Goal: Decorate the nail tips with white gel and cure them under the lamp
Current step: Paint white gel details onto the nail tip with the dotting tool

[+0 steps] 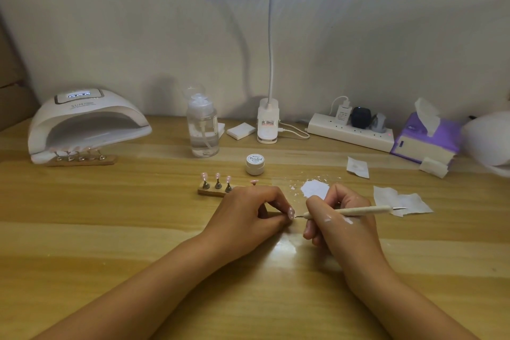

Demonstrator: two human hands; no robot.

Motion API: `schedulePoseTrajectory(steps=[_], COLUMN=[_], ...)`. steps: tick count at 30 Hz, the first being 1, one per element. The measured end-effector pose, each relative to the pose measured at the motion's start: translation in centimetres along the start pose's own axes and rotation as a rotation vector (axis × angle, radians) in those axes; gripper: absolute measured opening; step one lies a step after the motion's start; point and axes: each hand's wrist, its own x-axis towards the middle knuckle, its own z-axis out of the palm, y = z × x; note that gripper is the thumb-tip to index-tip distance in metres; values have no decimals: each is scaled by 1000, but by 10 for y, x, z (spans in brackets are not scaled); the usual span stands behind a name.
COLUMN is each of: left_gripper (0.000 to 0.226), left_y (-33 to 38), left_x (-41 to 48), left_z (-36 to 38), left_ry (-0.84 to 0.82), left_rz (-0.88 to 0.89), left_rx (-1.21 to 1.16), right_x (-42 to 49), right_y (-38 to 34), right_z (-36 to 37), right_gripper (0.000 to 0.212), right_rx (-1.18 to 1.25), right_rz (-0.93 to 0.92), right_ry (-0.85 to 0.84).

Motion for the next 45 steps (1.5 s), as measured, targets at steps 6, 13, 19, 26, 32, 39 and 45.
schedulePoseTrajectory(steps=[6, 13, 19, 26, 32, 39, 45], left_gripper=[23, 21, 13, 12, 10, 11, 16], left_y=[1, 2, 3, 2, 3, 3, 2], left_x=[0, 1, 1, 0, 1, 0, -1], left_z=[0, -1, -1, 0, -1, -1, 0], left_ry=[2, -7, -13, -19, -18, -15, -11], left_rz=[-27, -46, -59, -68, -70, -58, -48], left_rx=[-38, -66, -73, -79, -70, -74, -52], right_x=[0, -1, -1, 1, 0, -1, -2], right_y=[1, 0, -1, 3, 2, 1, -1], right_z=[0, 0, 1, -1, -2, 0, -9], right_gripper=[31, 32, 22, 28, 32, 30, 25], right_rx=[-75, -118, -63, -44, -31, -15, 123], right_rz=[-8, -23, -7, -32, -32, -22, -165], right_ry=[-6, -8, -32, -45, -23, -12, 204])
